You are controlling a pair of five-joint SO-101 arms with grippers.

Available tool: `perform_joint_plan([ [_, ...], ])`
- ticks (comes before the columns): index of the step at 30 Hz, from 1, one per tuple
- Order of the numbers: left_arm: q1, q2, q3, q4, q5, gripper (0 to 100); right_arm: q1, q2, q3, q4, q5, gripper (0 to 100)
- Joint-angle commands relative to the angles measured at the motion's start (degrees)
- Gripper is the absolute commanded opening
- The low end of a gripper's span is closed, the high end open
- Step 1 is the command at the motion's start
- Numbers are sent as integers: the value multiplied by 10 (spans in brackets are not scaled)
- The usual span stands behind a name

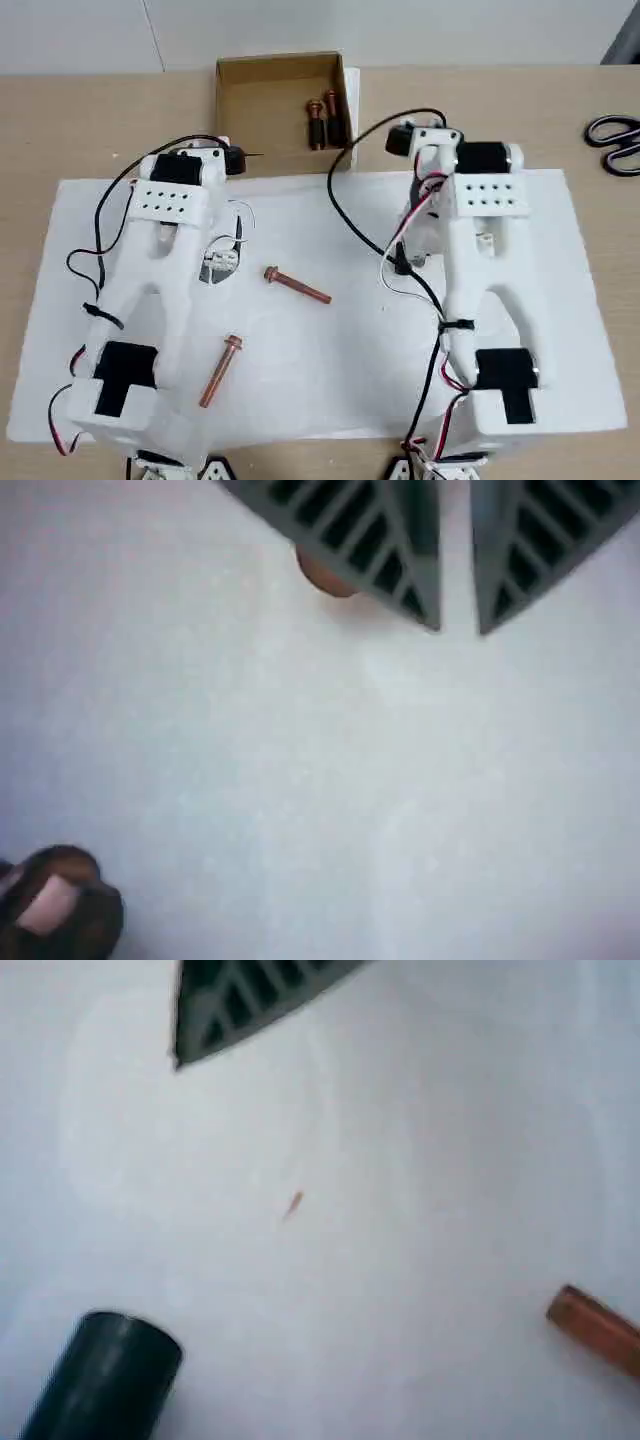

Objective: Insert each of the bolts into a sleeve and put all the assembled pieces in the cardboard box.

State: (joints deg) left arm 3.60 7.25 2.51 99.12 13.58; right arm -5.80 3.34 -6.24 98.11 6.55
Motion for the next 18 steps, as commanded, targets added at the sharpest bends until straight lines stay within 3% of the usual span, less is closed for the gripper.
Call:
perform_joint_plan([
  [1,6,-9,-22,15,-1,6,-32,3,-40,15,5,190],
  [7,5,-9,-22,15,-2,6,-69,51,-41,-5,7,190],
  [18,6,-8,-22,14,-2,6,-65,103,-43,-78,5,190],
])
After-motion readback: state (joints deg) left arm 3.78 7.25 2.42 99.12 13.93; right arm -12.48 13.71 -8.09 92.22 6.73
